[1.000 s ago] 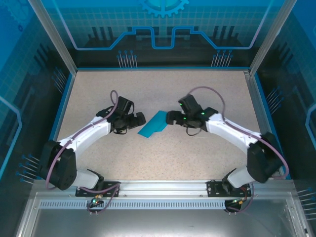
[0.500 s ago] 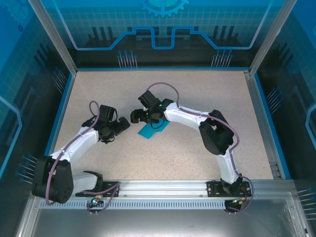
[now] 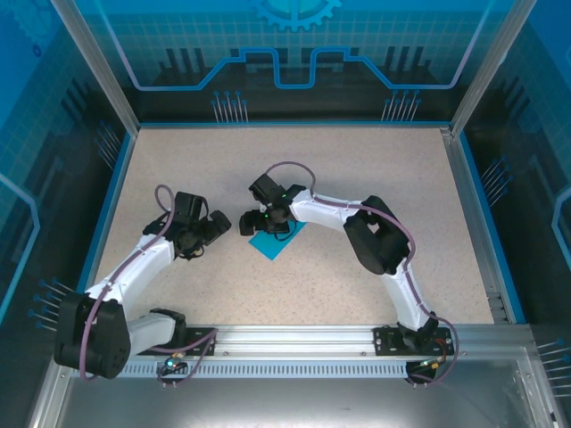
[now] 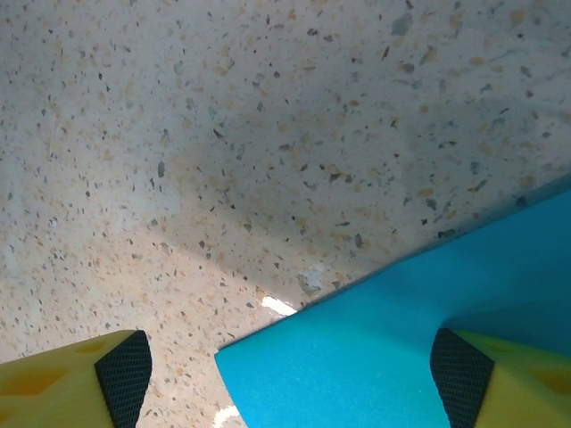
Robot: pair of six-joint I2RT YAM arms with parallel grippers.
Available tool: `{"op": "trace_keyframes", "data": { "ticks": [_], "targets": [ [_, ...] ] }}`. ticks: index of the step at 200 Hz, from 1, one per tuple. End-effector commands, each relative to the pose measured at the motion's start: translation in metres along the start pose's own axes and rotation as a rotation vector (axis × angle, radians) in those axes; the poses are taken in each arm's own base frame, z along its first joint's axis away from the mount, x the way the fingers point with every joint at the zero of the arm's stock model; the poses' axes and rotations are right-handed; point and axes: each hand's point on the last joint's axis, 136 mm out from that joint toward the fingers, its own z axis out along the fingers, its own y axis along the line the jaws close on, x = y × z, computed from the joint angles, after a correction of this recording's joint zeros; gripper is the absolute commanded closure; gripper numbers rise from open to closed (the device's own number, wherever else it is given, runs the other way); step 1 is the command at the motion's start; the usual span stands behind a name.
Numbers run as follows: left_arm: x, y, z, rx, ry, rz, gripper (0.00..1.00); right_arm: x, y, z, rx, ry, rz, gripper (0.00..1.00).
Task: Fold a paper plane with a square sheet of paper (pick it up from the middle)
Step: Rotate the paper at the center of the table, then third fold the triangle at the center of the table.
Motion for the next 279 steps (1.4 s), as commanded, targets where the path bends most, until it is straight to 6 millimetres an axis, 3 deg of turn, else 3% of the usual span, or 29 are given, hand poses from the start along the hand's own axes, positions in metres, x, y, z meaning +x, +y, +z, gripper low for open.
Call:
{"op": "trace_keyframes", "data": {
  "ticks": [1,50,81,108,120,158,183,214,279],
  "targets": [
    [0.003,-0.002,0.003,0.013,0.032,0.007,0.01,0.040,-0.015,0.003,0.013,0.131,-0.106,0.14],
    [0.011,-0.020,0.010,0.075,0.111,0.057,0.02,0.094,-0.061,-0.033,0.051,0.229,-0.355,0.14],
    [0.020,-0.039,0.018,0.143,0.167,0.076,0.02,0.097,-0.070,-0.059,0.040,0.187,-0.390,0.14],
    [0.031,-0.064,0.019,0.200,0.210,0.144,0.03,0.080,-0.055,-0.087,-0.039,0.051,-0.277,0.14],
    [0.037,-0.077,0.017,0.235,0.221,0.183,0.03,0.074,-0.058,-0.100,-0.049,-0.020,-0.189,0.14],
    [0.063,-0.128,0.010,0.384,0.285,0.299,0.14,0.077,-0.104,-0.131,-0.010,-0.144,0.153,0.14],
    [0.084,-0.159,0.007,0.465,0.335,0.350,0.29,0.095,-0.129,-0.137,-0.026,-0.154,0.279,0.15],
    [0.109,-0.183,0.017,0.501,0.411,0.370,0.47,0.113,-0.136,-0.135,-0.083,-0.101,0.359,0.20],
    [0.134,-0.197,0.038,0.495,0.488,0.387,0.58,0.138,-0.137,-0.120,-0.149,-0.044,0.442,0.41]
  ]
}}
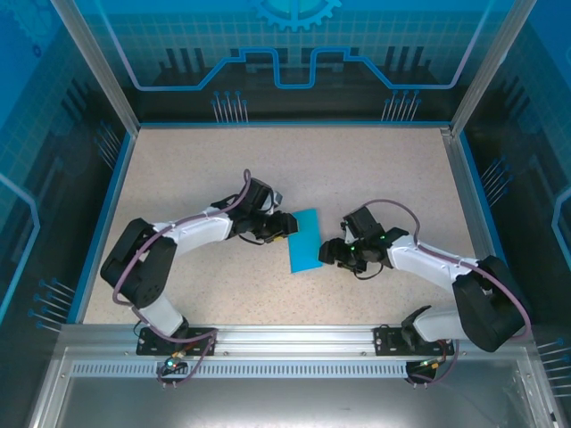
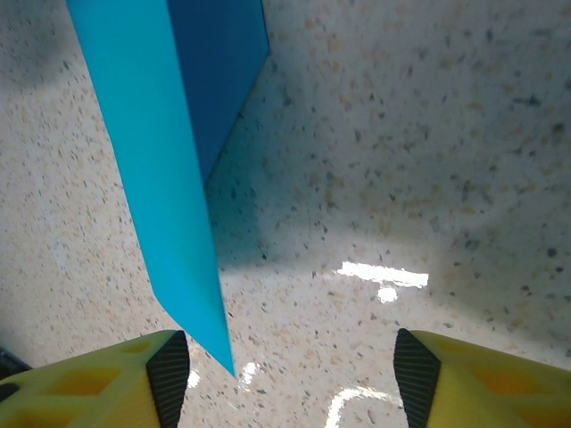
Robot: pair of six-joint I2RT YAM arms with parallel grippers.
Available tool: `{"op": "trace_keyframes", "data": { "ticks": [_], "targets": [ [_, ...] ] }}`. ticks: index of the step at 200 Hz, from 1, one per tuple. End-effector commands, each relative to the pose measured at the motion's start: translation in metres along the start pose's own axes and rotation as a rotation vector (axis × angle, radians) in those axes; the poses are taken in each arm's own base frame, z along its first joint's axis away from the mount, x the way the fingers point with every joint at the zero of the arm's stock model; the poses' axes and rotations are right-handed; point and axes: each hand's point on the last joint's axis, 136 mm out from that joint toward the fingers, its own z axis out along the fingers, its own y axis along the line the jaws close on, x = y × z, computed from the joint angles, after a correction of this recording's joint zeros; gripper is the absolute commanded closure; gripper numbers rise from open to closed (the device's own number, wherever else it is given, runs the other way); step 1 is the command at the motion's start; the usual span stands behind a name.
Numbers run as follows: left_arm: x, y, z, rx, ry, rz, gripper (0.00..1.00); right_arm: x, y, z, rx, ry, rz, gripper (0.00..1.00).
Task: Fold a paper plane with a square sheet of paper (pick it up from the middle)
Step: Third fold the triangle at the center of the table.
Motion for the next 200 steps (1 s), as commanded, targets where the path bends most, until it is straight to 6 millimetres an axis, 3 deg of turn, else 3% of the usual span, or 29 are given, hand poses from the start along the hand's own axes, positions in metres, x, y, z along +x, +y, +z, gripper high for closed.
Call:
{"op": "trace_keyframes", "data": {
  "ticks": [1,39,94,157,200],
  "targets": [
    [-0.003,-0.016,0.004,0.046,0.015,0.003,0.58,0.003,0.008,0.000,-0.073,0.010,0.049,0.42],
    [-0.002,-0.010,0.013,0.030,0.033,-0.007,0.59,0.008,0.019,0.008,-0.138,0.041,0.059,0.60],
    [0.000,-0.001,0.021,0.008,0.054,-0.022,0.61,0.009,0.020,0.009,-0.140,0.037,0.058,0.68],
    [0.001,0.001,0.025,0.005,0.061,-0.022,0.62,0.017,0.021,0.013,-0.142,0.066,0.067,0.70],
    [0.002,0.004,0.031,0.002,0.077,-0.025,0.62,0.013,0.023,0.009,-0.149,0.038,0.071,0.88]
  ]
}}
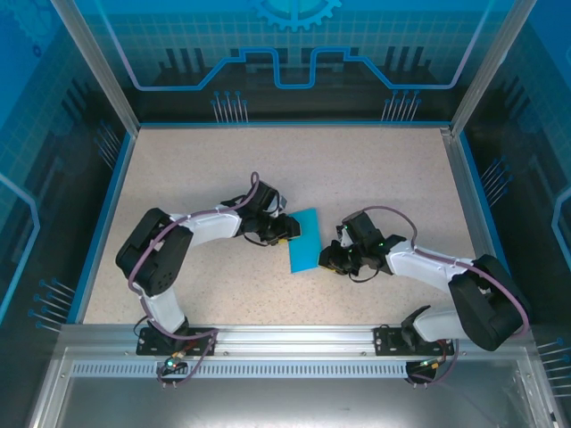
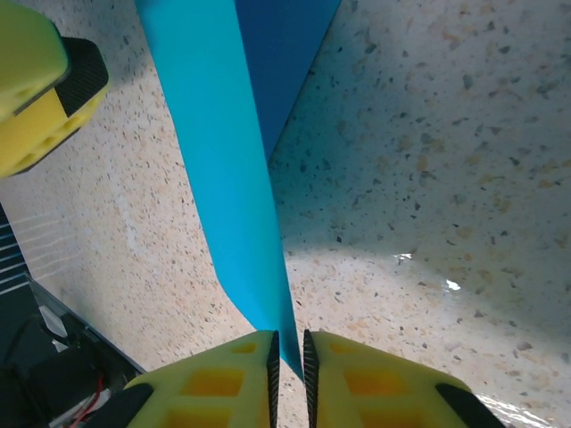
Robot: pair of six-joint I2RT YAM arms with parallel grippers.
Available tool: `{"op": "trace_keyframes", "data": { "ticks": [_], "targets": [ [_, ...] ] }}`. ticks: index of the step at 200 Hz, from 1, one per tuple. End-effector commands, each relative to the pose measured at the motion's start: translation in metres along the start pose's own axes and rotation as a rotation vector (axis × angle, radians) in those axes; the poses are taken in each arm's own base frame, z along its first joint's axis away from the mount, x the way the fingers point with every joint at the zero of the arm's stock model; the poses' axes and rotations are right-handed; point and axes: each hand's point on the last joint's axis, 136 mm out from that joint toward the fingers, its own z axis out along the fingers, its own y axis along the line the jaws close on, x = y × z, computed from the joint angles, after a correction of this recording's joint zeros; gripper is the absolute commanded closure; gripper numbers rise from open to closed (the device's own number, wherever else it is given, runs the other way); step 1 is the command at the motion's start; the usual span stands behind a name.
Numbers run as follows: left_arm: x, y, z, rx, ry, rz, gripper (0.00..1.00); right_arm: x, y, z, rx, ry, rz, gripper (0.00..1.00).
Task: Fold a paper plane with a square sheet of paper (pick it up from the middle)
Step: Third fold the triangle at the center of the table.
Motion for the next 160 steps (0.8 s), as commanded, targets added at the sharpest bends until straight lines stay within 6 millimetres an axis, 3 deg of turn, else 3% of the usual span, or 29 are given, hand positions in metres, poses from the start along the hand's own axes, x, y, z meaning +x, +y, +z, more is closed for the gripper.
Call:
{"op": "trace_keyframes", "data": {
  "ticks": [1,32,128,160],
  "targets": [
    [-0.001,-0.011,0.005,0.029,0.023,0.008,0.62,0.003,0.003,-0.001,-0.012,-0.002,-0.002,0.88],
    [0.003,-0.009,0.011,0.017,0.042,0.013,0.63,-0.003,0.011,-0.003,-0.023,-0.013,-0.018,0.93],
    [0.011,0.012,0.025,-0.070,0.095,0.009,0.66,-0.021,0.045,0.015,-0.077,0.000,-0.069,0.94],
    [0.011,0.009,0.022,-0.069,0.094,0.018,0.66,-0.029,0.050,0.024,-0.080,-0.002,-0.077,0.93]
  ]
}}
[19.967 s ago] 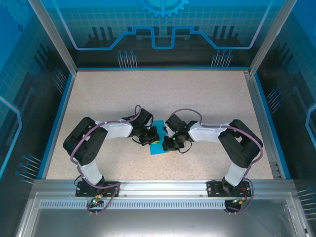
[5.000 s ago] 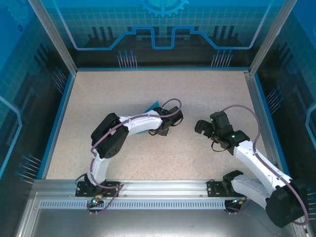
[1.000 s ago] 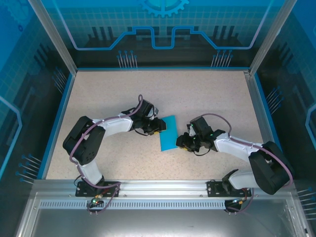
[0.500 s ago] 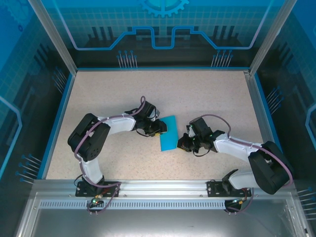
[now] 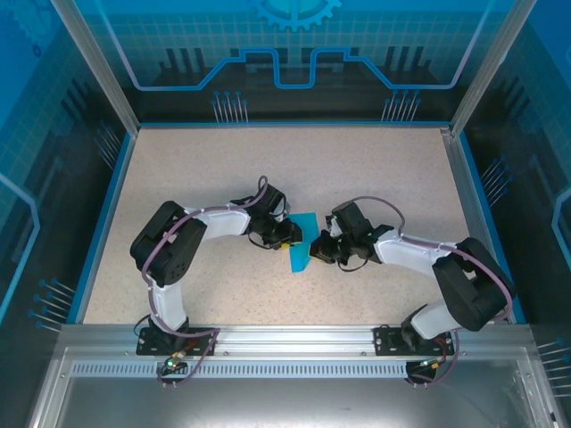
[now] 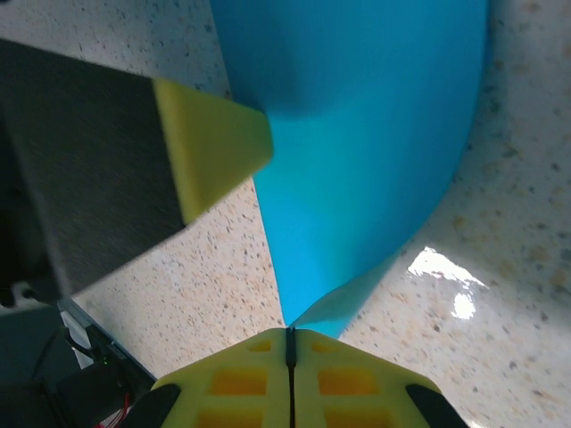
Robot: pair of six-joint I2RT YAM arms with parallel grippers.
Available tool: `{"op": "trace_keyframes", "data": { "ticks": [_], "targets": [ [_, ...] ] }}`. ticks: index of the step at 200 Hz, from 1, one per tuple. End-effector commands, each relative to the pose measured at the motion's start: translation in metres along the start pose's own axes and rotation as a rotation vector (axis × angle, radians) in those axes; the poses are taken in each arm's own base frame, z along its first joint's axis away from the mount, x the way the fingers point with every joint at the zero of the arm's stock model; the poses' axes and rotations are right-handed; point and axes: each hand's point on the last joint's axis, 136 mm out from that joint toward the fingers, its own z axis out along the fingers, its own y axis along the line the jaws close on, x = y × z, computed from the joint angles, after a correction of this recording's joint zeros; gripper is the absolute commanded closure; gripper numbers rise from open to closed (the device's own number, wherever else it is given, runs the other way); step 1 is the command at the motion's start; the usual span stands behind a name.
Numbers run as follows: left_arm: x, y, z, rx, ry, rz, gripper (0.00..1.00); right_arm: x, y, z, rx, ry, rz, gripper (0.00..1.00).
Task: Fold a paper plane with a square sheet of paper (pick it up from the middle)
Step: Third fold the triangle at the center of the table.
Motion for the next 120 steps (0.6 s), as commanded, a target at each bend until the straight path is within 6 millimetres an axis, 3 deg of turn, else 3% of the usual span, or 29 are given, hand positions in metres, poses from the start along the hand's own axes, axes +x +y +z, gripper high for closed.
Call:
{"op": "trace_keyframes", "data": {
  "ticks": [1,45,120],
  "targets": [
    [0.002,-0.007,-0.003,-0.005,0.017,0.032,0.66,-0.006,0.017,0.007,-0.037,0.004,-0.040,0.93],
    [-0.008,-0.020,-0.027,-0.003,-0.076,0.058,0.66,-0.013,0.015,0.022,-0.024,0.019,-0.039,0.94],
    [-0.006,0.000,-0.038,-0.083,-0.136,0.029,0.67,-0.017,0.015,0.039,-0.026,0.053,-0.047,0.94]
  ]
}}
